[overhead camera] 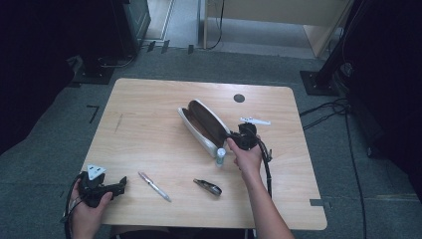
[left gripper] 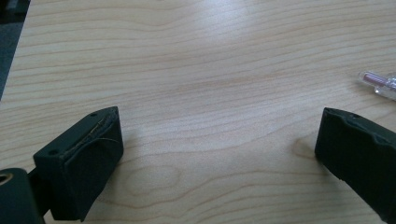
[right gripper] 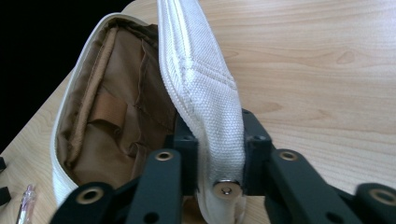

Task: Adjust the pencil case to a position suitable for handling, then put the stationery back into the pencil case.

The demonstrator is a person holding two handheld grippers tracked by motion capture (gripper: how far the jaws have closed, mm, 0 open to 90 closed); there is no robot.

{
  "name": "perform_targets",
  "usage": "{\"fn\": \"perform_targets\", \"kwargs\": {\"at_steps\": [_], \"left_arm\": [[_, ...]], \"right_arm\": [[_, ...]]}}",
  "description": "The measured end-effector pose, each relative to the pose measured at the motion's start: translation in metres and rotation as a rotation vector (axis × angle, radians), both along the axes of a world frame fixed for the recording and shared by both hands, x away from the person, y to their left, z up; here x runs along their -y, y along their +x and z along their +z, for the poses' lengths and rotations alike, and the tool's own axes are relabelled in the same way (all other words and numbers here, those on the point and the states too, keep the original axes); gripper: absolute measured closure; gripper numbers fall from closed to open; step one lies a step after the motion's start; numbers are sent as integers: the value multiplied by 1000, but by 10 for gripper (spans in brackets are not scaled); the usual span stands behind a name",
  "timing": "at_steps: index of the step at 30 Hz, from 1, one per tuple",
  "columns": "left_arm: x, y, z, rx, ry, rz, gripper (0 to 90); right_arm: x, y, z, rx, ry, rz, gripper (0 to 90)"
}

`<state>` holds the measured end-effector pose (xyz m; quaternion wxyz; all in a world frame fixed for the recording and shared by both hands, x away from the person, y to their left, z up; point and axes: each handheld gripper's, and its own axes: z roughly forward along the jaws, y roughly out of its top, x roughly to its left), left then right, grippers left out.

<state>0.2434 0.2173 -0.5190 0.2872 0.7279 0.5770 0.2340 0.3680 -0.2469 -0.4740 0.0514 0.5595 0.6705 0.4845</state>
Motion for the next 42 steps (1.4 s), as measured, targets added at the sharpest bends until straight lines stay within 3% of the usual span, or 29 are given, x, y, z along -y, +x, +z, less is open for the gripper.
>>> {"fn": "perform_targets", "kwargs": {"at_steps": [6,7,11,12,13,14,15,17,20,23,24,32,37,42], "left_arm": [[0,0,0,0,0,0,12],[0,0,0,0,0,0,12],[0,0,0,0,0,0,12],[0,0,0,0,1,0,12],[0,0,0,0,1,0,12],[0,0,0,0,0,0,12],[0,0,0,0,0,0,12],[0,0,0,0,0,0,12],[0,0,0,0,0,0,12],[0,0,0,0,1,0,12],[0,0,0,1,-1,1,12],[0,0,0,0,0,0,12],[0,0,0,0,0,0,12],[0,0,0,0,0,0,12]], "right_arm": [[2,-5,4,4,12,7,586],[4,-8,9,17,8,2,541],[7,-13,16,41,2,-9,502],[8,-20,24,80,-29,-12,490],[8,-20,24,80,-29,-12,490],[10,-28,30,121,-45,-14,471],[10,-32,33,135,-52,-18,460],[11,-34,35,144,-57,-20,445],[14,-49,44,198,-86,-11,408],[14,-57,46,210,-100,-4,401],[13,-63,47,207,-133,-8,357],[14,-88,48,256,-110,-2,420],[9,-106,48,294,-115,4,512],[0,-114,42,307,-140,27,533]]}}
